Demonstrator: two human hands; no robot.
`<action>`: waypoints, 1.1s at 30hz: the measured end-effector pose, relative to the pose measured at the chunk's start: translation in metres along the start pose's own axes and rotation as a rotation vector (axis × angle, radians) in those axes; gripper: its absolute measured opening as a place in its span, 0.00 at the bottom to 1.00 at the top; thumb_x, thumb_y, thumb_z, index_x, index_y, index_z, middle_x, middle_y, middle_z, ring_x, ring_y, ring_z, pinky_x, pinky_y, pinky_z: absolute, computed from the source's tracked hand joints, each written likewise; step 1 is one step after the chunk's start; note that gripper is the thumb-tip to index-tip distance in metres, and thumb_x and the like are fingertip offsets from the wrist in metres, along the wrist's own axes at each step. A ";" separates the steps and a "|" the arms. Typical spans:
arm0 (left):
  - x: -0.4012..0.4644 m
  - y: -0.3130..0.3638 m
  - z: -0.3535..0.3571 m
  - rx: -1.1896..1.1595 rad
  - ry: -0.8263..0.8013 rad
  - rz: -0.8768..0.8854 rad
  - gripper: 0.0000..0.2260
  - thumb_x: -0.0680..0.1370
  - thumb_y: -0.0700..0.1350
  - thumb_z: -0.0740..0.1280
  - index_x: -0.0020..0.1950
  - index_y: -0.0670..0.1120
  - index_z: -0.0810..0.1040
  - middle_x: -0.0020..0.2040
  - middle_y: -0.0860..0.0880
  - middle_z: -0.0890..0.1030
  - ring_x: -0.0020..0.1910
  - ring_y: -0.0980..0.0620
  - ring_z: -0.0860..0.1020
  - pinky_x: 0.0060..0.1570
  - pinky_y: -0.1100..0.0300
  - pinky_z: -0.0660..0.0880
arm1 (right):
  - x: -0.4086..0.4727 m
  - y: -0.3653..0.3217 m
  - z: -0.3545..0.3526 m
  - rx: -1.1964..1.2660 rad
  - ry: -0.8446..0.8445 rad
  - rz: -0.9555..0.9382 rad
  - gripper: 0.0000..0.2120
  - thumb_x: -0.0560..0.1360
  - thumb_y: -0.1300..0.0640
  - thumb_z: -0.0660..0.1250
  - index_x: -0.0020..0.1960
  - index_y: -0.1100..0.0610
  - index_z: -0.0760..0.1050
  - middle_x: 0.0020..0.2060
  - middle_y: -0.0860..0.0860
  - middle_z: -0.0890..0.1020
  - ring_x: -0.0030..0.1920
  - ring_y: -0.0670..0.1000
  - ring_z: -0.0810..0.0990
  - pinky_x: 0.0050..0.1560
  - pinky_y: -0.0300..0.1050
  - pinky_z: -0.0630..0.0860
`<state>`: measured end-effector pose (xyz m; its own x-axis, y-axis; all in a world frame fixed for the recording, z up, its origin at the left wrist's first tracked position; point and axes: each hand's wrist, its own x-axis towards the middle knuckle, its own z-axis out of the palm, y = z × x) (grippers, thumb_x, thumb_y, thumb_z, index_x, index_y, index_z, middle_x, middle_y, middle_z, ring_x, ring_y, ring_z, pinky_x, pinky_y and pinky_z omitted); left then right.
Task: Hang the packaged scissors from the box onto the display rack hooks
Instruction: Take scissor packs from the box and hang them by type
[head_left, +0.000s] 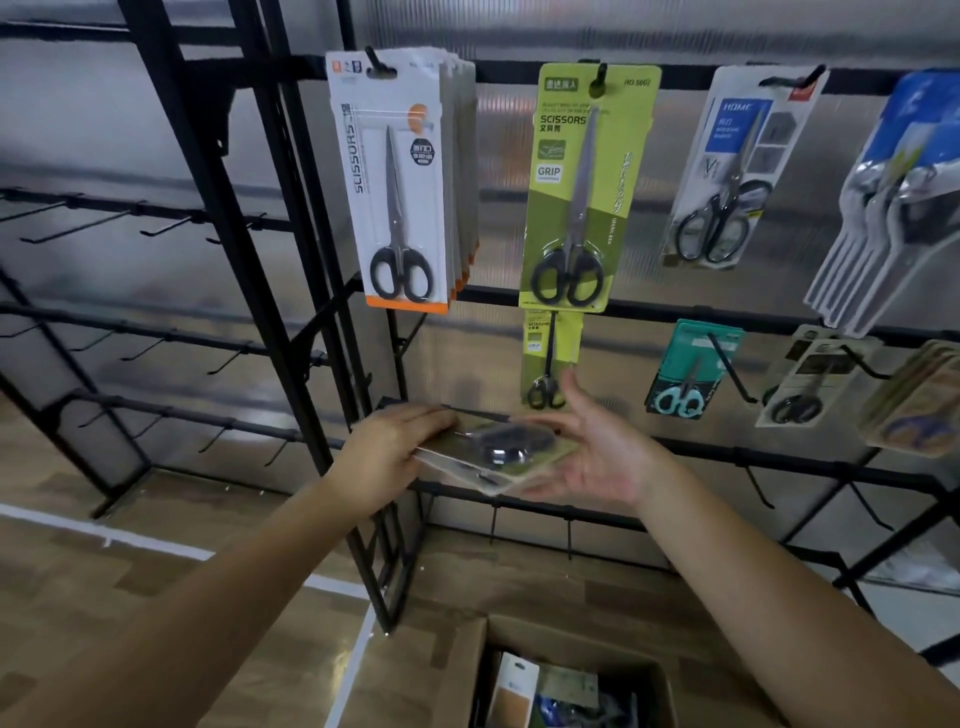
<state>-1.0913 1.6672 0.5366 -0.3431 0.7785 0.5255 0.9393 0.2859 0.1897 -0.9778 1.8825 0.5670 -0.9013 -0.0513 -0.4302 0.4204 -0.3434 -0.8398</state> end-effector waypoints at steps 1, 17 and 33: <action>0.001 0.001 -0.001 0.099 0.005 0.049 0.21 0.62 0.31 0.77 0.54 0.37 0.82 0.52 0.41 0.83 0.53 0.43 0.79 0.52 0.49 0.76 | -0.002 -0.001 0.003 -0.063 -0.062 0.015 0.28 0.68 0.37 0.62 0.56 0.57 0.76 0.44 0.56 0.85 0.45 0.56 0.84 0.42 0.50 0.81; -0.014 0.052 0.018 -1.621 -0.045 -1.095 0.14 0.77 0.41 0.60 0.61 0.43 0.77 0.53 0.41 0.82 0.49 0.42 0.82 0.46 0.47 0.79 | 0.003 0.064 0.020 -0.078 0.234 -0.389 0.13 0.70 0.69 0.69 0.53 0.62 0.71 0.40 0.51 0.83 0.38 0.44 0.83 0.34 0.35 0.76; -0.017 0.028 0.021 -1.404 0.017 -1.134 0.15 0.78 0.31 0.59 0.63 0.40 0.74 0.58 0.38 0.79 0.55 0.38 0.79 0.50 0.46 0.77 | 0.007 0.102 -0.021 -0.265 0.624 -0.686 0.30 0.72 0.69 0.68 0.69 0.48 0.66 0.59 0.38 0.75 0.59 0.37 0.74 0.57 0.30 0.70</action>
<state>-1.0590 1.6739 0.5155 -0.7603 0.5536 -0.3398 -0.4227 -0.0243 0.9060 -0.9388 1.8665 0.4715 -0.7738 0.6160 0.1476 -0.0980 0.1139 -0.9887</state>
